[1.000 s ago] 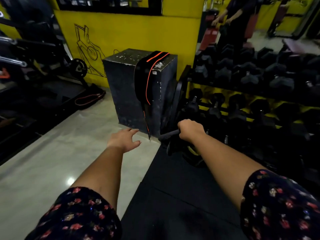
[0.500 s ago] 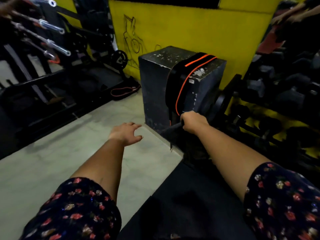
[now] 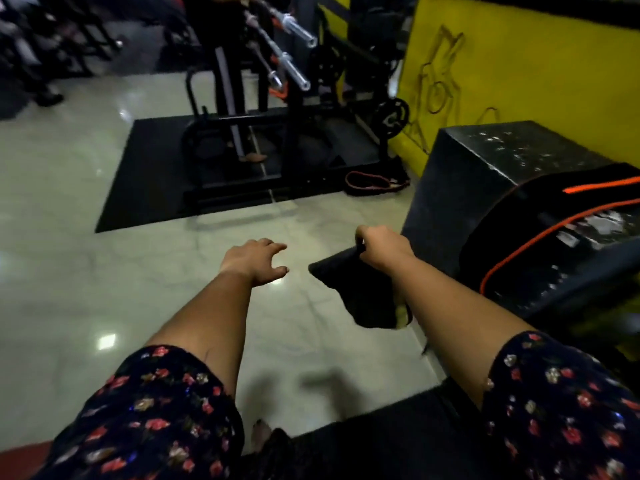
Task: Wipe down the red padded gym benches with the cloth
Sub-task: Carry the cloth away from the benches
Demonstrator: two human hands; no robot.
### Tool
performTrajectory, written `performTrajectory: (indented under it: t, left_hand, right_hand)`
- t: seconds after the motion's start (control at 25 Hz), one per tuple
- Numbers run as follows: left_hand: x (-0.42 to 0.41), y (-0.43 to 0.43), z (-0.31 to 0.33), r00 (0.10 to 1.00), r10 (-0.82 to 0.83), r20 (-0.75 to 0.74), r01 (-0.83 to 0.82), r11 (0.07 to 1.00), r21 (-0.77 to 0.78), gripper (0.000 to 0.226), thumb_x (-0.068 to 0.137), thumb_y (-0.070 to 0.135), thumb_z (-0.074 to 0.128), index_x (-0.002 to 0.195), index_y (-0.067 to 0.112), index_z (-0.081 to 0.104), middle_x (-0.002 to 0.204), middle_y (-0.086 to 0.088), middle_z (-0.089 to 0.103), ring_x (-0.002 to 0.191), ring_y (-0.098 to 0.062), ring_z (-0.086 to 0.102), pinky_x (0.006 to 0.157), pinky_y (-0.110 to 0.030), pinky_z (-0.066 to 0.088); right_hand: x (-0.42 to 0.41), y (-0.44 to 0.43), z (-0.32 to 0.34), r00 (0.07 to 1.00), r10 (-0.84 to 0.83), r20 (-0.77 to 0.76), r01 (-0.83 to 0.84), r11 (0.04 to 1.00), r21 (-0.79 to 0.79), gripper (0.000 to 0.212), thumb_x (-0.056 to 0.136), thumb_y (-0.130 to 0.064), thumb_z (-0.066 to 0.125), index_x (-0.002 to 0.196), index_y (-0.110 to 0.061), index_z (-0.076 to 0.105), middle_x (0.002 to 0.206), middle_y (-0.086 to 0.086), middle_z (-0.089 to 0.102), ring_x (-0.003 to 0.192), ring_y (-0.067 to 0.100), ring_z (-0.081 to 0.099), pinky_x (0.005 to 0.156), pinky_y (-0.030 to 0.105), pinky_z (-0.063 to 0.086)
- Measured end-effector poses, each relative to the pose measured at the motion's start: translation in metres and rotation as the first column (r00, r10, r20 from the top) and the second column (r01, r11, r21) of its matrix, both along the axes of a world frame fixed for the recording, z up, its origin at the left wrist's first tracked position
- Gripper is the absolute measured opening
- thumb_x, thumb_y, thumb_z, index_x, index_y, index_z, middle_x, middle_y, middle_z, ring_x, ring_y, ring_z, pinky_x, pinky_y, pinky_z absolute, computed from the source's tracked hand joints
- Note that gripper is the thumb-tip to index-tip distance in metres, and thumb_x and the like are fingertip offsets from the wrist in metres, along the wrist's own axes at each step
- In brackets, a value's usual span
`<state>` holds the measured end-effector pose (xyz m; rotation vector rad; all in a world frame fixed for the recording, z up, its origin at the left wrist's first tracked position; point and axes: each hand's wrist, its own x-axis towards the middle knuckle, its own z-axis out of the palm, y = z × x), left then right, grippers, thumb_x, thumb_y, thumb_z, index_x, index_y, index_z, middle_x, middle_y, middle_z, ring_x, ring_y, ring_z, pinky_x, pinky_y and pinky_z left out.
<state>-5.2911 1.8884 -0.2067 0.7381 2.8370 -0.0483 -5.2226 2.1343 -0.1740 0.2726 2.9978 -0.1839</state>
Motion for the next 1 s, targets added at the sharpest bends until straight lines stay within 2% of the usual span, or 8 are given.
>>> performTrajectory:
  t: [0.16,0.32,0.44,0.6,0.76,1.0]
  left_hand:
    - [-0.077,-0.070,-0.006,0.984,0.176,0.004,-0.176,0.984,-0.005,0.063,0.094,0.057,0.047,0.152,0.038,0.028,0.156,0.006,0.034,0.137,-0.021,0.039,0.098,-0.040,0.045]
    - [-0.143,-0.142,-0.002,0.938,0.347,0.021,-0.347,0.938,0.000,0.063,0.094,0.056,0.048,0.151,0.037,0.030,0.154,0.005,0.036,0.135,-0.022,0.041,0.097,-0.040,0.044]
    - [-0.187,-0.195,0.003,0.888,0.460,0.018,-0.460,0.888,-0.006,0.063,0.094,0.056,0.048,0.152,0.037,0.030,0.153,0.004,0.038,0.135,-0.022,0.042,0.096,-0.040,0.044]
    - [-0.223,-0.247,0.002,0.820,0.572,0.026,-0.571,0.820,-0.029,0.062,0.094,0.056,0.048,0.151,0.038,0.030,0.154,0.005,0.037,0.134,-0.021,0.042,0.096,-0.041,0.045]
    - [-0.272,-0.295,0.006,0.716,0.699,0.002,-0.699,0.716,-0.005,0.062,0.094,0.056,0.048,0.151,0.039,0.030,0.155,0.006,0.035,0.136,-0.021,0.041,0.100,-0.041,0.044]
    - [-0.302,-0.363,0.007,0.471,0.882,-0.002,-0.882,0.471,-0.004,0.063,0.093,0.057,0.048,0.151,0.039,0.030,0.154,0.006,0.036,0.136,-0.021,0.041,0.100,-0.038,0.041]
  right_hand:
    - [-0.117,-0.067,-0.011,0.986,0.166,0.006,-0.165,0.985,-0.039,0.023,0.089,-0.014,0.055,0.111,-0.020,0.059,0.114,0.009,0.059,0.103,0.033,0.058,0.072,0.033,0.042]
    - [-0.223,-0.138,-0.009,0.958,0.286,-0.014,-0.286,0.957,-0.042,0.019,0.089,-0.014,0.055,0.105,-0.021,0.062,0.107,0.007,0.061,0.097,0.029,0.059,0.073,0.033,0.047]
    - [-0.290,-0.190,-0.009,0.933,0.356,-0.056,-0.358,0.933,-0.035,0.021,0.087,-0.012,0.051,0.102,-0.021,0.062,0.099,0.004,0.061,0.093,0.028,0.059,0.071,0.032,0.045]
    - [-0.362,-0.245,-0.007,0.886,0.452,-0.107,-0.453,0.891,0.016,0.023,0.088,-0.011,0.050,0.106,-0.018,0.062,0.106,0.008,0.064,0.100,0.031,0.061,0.071,0.032,0.042]
    - [-0.448,-0.308,-0.004,0.795,0.595,-0.122,-0.596,0.803,0.031,0.023,0.088,-0.011,0.049,0.107,-0.017,0.061,0.108,0.009,0.064,0.102,0.032,0.061,0.074,0.034,0.043]
    - [-0.540,-0.421,0.001,0.647,0.757,-0.091,-0.760,0.650,0.007,0.022,0.089,-0.010,0.049,0.106,-0.017,0.061,0.106,0.006,0.063,0.098,0.029,0.061,0.071,0.033,0.044]
